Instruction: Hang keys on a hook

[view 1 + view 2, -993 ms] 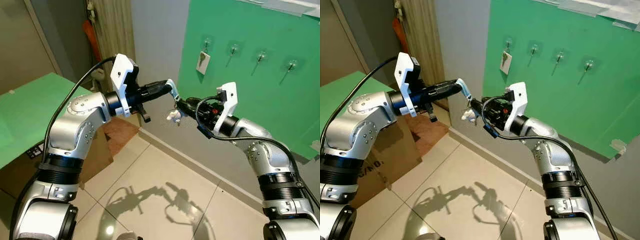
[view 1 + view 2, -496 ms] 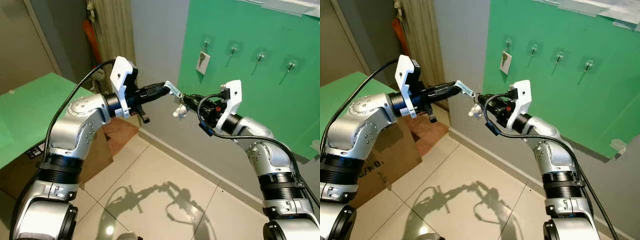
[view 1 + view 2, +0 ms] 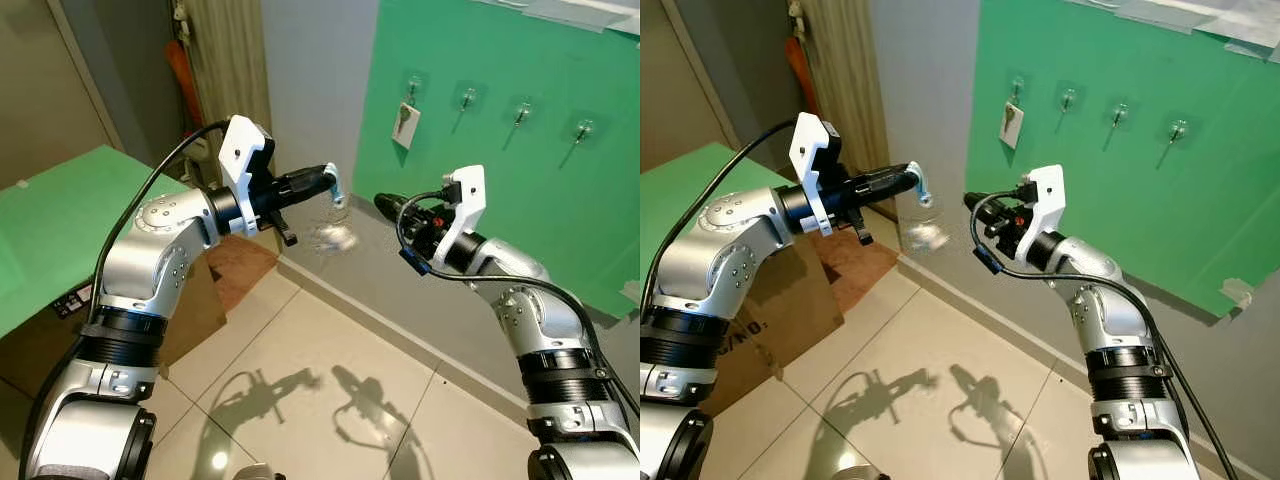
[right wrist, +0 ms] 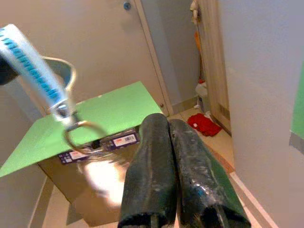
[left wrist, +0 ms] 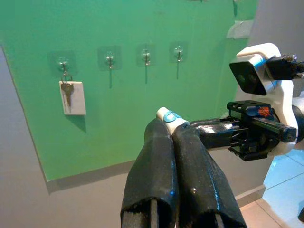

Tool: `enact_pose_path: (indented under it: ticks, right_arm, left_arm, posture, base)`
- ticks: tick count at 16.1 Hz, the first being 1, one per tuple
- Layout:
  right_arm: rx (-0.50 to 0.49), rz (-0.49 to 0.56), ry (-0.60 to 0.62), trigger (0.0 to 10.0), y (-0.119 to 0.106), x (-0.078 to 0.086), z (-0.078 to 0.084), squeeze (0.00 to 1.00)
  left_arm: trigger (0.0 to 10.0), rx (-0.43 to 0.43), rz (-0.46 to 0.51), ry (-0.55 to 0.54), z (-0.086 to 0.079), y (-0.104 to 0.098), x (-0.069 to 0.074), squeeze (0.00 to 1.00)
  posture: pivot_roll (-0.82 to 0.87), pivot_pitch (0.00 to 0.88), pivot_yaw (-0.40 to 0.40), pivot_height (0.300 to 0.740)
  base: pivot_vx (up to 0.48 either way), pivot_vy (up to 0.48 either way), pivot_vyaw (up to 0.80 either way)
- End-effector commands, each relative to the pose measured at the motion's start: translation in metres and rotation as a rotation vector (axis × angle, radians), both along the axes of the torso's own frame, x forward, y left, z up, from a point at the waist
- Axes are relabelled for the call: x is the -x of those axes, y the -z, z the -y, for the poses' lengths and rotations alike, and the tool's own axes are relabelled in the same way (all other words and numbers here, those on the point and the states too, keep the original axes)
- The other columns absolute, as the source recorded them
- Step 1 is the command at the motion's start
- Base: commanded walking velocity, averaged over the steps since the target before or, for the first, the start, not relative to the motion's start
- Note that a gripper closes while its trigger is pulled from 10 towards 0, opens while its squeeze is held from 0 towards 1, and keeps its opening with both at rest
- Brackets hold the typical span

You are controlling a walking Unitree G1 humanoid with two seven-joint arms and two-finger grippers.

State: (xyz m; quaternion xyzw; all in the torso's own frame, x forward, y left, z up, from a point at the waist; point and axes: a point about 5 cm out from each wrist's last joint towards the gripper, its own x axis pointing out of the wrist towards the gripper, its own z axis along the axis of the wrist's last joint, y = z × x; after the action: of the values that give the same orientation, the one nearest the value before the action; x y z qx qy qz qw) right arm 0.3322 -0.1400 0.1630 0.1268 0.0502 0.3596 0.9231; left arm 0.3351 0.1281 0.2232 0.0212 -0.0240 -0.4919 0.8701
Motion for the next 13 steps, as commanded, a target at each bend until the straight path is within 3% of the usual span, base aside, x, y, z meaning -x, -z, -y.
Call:
enact_pose_path:
  ticks: [1, 2, 3, 4, 9, 13]
  right_arm:
    - [0.017, 0.007, -0.023, 0.0, -0.001, 0.004, 0.0, 0.0]
    - [0.043, 0.001, -0.026, 10.0, 0.001, 0.005, 0.001, 0.0]
    - [0.049, 0.0, -0.03, 10.0, 0.001, 0.005, 0.001, 0.0]
    - [0.052, -0.001, -0.06, 10.0, 0.001, 0.009, 0.003, 1.0]
    - [0.083, 0.013, -0.098, 10.0, -0.003, 0.015, 0.018, 1.0]
    - [0.095, 0.021, -0.154, 10.0, -0.005, 0.019, 0.006, 1.0]
  left_arm:
    - [0.0, -0.016, 0.029, -0.003, 0.001, -0.006, -0.002, 0.0]
    - [0.0, -0.016, 0.031, -0.004, 0.001, -0.006, -0.002, 0.0]
    - [0.0, -0.016, 0.032, -0.004, 0.001, -0.006, -0.002, 0.0]
    - [0.0, -0.019, 0.034, -0.003, 0.001, -0.005, -0.002, 0.0]
    - [0.0, -0.02, 0.04, 0.004, 0.001, -0.007, -0.002, 0.0]
    - [0.0, -0.022, 0.039, 0.018, 0.001, -0.007, -0.002, 0.0]
  posture:
    - [0.04, 0.0, -0.004, 0.74]
    - [0.04, 0.0, -0.006, 0.74]
    - [0.04, 0.0, -0.006, 0.74]
    - [0.04, 0.0, -0.005, 0.74]
    - [0.03, 0.0, -0.001, 0.74]
    - [0.03, 0.0, 0.006, 0.74]
  base:
    - [0.0, 0.0, 0.0]
    - [0.0, 0.0, 0.0]
    - [0.0, 0.0, 0.0]
    - [0.0, 0.0, 0.0]
    - [0.0, 0.0, 0.0]
    - [0.0, 0.0, 0.0]
